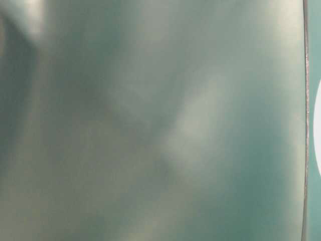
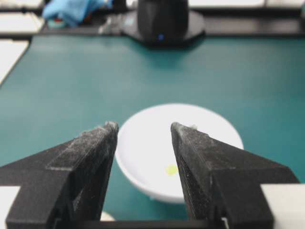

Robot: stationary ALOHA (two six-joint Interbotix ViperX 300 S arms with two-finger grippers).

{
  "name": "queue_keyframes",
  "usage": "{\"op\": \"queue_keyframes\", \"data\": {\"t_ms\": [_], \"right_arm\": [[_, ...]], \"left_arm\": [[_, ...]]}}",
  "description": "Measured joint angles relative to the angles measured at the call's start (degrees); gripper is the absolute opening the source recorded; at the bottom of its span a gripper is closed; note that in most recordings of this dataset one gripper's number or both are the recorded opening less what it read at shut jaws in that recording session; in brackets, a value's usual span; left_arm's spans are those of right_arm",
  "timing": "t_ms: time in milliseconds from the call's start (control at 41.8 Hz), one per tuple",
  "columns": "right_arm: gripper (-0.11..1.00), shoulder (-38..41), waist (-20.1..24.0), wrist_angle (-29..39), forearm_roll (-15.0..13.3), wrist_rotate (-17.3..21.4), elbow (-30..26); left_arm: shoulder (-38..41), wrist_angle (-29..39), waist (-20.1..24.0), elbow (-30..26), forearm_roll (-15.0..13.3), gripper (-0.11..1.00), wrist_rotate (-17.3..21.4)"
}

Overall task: Scoop the yellow hexagonal prism block from the bowl with a spoon using the right arm.
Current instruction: 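Move the right gripper left toward the pink spoon's handle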

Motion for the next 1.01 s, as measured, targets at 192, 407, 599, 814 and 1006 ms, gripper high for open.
{"op": "queue_keyframes", "data": {"t_ms": [192,407,599,814,1006], "right_arm": [[0.55,8.26,2.11,-6.86,1.93,0.26,1.41],[0.55,19.34,7.91,-19.69,7.29,0.35,4.22],[0.55,28.56,14.06,-29.27,13.89,0.35,5.45],[0.55,37.09,21.36,-36.39,20.39,0.35,5.89],[0.55,40.69,26.02,-40.08,24.96,0.35,7.65]], "left_arm": [[0.09,0.0,0.09,0.0,0.18,0.0,0.09],[0.7,0.0,0.09,0.0,0.09,0.0,0.09],[1.23,0.0,0.09,0.0,0.09,0.0,0.09],[1.23,0.35,0.0,0.0,0.18,0.0,0.09],[1.32,0.53,0.09,0.0,0.09,0.0,0.0]]}}
